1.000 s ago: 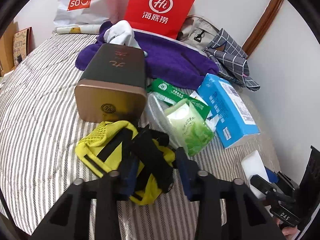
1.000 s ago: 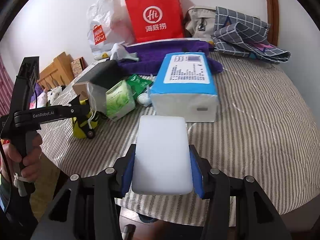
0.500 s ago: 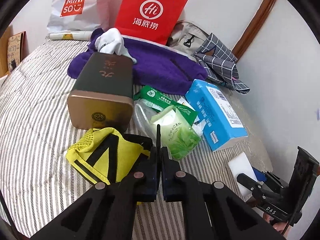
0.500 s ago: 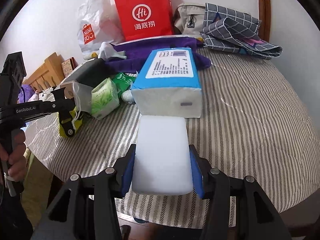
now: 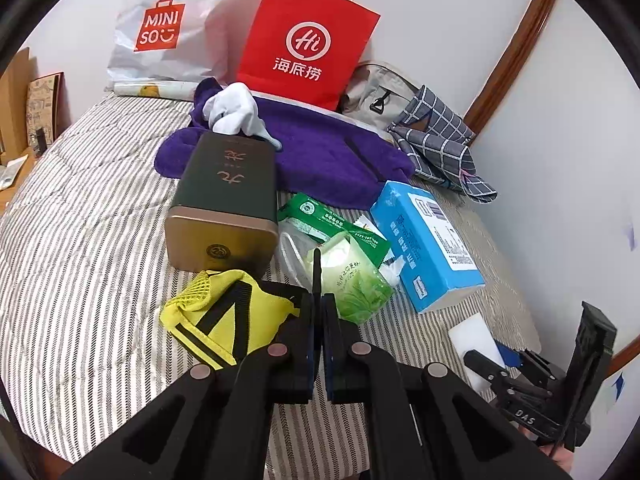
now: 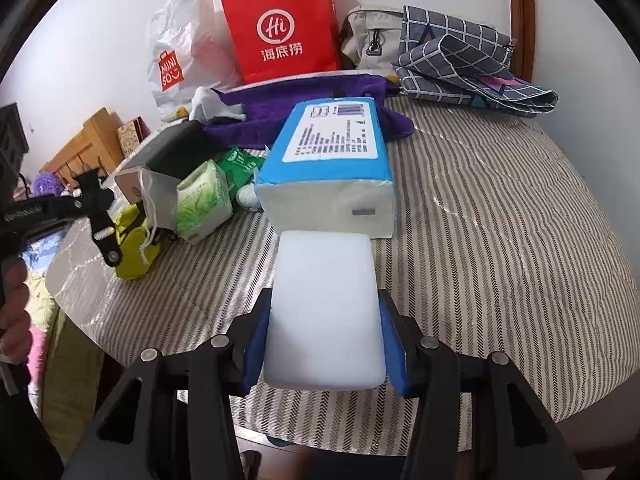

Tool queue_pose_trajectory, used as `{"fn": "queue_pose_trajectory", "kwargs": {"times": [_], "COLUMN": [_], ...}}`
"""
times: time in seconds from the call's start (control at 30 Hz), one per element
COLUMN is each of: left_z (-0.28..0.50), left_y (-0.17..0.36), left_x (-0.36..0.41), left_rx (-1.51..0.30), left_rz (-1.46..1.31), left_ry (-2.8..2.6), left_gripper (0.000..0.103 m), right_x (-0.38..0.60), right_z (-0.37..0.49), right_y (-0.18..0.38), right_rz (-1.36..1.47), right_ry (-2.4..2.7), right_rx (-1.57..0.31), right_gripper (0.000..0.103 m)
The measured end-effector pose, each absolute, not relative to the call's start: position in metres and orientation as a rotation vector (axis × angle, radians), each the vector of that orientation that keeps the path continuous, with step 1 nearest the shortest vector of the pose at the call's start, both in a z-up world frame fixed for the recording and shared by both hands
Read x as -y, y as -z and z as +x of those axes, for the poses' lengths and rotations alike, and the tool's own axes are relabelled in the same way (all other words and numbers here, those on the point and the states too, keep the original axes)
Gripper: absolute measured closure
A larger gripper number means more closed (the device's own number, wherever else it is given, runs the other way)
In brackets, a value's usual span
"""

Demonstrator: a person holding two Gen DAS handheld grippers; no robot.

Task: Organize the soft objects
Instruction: 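Carry the foam block toward the purple towel with the right gripper while the left gripper grips the yellow bag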

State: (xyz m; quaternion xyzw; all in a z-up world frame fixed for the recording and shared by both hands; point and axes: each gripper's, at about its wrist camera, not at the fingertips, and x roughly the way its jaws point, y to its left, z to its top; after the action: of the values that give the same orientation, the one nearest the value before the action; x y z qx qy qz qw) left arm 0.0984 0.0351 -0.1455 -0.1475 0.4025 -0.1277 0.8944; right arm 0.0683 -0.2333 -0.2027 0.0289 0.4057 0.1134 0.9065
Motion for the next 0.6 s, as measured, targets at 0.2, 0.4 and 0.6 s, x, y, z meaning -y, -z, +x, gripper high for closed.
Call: {"fn": "queue_pose_trajectory", "kwargs": {"times": [0.2, 0.4, 0.6], "left_z": [0.095, 0.099, 0.107], "left_y": [0.139, 0.135, 0.126], "left_x": [-0.036, -0.038, -0.041], "left_rx": [-0.829, -0.83, -0.822], "left_rz": [-0.289, -0.297, -0.304], "left_ry": [0.255, 0.253, 0.249], "left_gripper": [0.099, 0.099, 0.099], "right_x": [0.233, 0.227, 0.222], "right_z": [0.069, 0.07, 0.078], "right_y": [0.197, 0.177, 0.154], "right_rz": [0.06, 0.048, 0.035], "right_ry": [-0.24, -0.256, -0.268], "right_rx": [-0.84, -0.798, -0.764], "right_gripper": [0.054, 0.054, 0.054]}}
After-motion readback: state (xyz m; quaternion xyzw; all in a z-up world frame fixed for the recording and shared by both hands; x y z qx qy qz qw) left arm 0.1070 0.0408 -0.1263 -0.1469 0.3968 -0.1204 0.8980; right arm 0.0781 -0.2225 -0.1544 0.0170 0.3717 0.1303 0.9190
